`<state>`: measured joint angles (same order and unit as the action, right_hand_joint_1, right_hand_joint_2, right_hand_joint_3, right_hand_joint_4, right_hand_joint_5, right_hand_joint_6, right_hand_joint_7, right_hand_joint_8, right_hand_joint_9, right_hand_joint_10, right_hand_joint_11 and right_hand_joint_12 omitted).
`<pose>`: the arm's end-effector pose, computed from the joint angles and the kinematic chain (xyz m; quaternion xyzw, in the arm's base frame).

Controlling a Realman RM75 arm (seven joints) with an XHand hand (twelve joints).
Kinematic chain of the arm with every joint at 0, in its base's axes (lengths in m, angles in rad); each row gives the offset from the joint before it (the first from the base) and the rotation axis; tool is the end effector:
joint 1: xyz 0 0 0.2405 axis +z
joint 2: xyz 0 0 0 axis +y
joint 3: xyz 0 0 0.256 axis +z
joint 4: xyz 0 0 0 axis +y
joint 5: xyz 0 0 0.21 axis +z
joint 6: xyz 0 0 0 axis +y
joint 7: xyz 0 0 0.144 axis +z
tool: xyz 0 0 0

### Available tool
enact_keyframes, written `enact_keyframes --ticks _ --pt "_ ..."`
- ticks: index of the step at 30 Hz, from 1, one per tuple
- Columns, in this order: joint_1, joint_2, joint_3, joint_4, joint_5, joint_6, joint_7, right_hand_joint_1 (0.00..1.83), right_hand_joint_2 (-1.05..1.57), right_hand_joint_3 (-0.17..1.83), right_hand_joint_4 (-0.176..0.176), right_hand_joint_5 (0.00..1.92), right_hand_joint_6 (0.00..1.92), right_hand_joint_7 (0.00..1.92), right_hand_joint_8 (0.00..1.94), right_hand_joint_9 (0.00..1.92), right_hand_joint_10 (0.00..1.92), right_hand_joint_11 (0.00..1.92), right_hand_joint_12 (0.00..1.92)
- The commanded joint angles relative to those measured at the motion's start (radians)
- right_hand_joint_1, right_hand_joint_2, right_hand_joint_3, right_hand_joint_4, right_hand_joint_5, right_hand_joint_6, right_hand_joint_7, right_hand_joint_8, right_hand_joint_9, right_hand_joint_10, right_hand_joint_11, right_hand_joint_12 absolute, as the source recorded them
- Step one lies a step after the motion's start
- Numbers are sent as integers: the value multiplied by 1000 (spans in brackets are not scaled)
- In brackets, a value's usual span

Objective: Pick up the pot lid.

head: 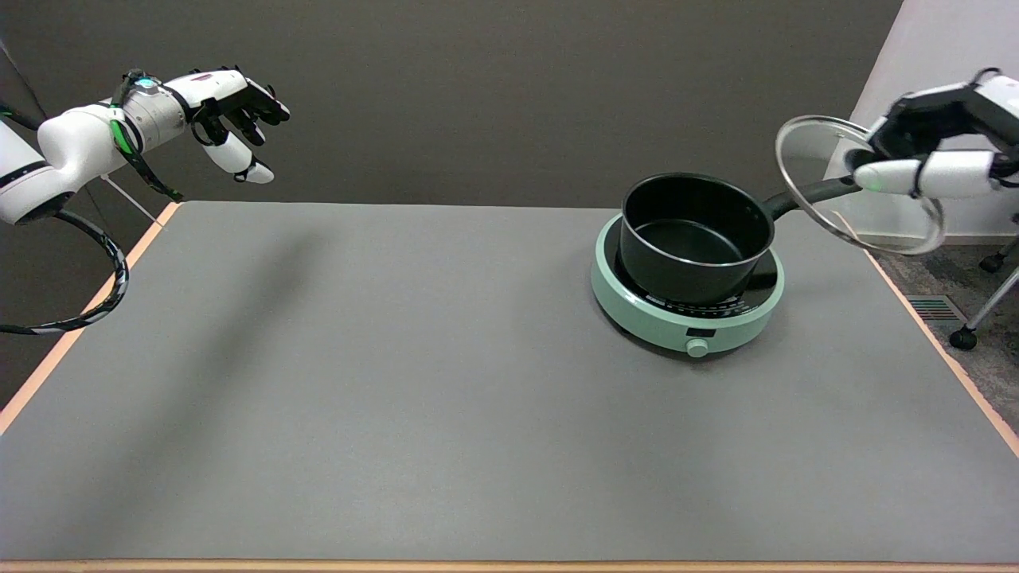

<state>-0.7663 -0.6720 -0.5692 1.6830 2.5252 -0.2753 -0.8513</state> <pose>-0.0685 -0.2170 0.5576 0.6279 -0.1276 0.2300 0.7325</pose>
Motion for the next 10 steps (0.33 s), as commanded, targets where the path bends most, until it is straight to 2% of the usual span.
enact_keyframes --ticks 1,10 --pt "-259 -198 220 102 36 -22 -1 1231 1211 -17 -176 730 1155 913 1385 850 1713 415 1846" --pt "-264 -209 129 41 30 -14 -1 1231 1209 -16 -176 730 1154 916 1381 854 1720 427 1846"
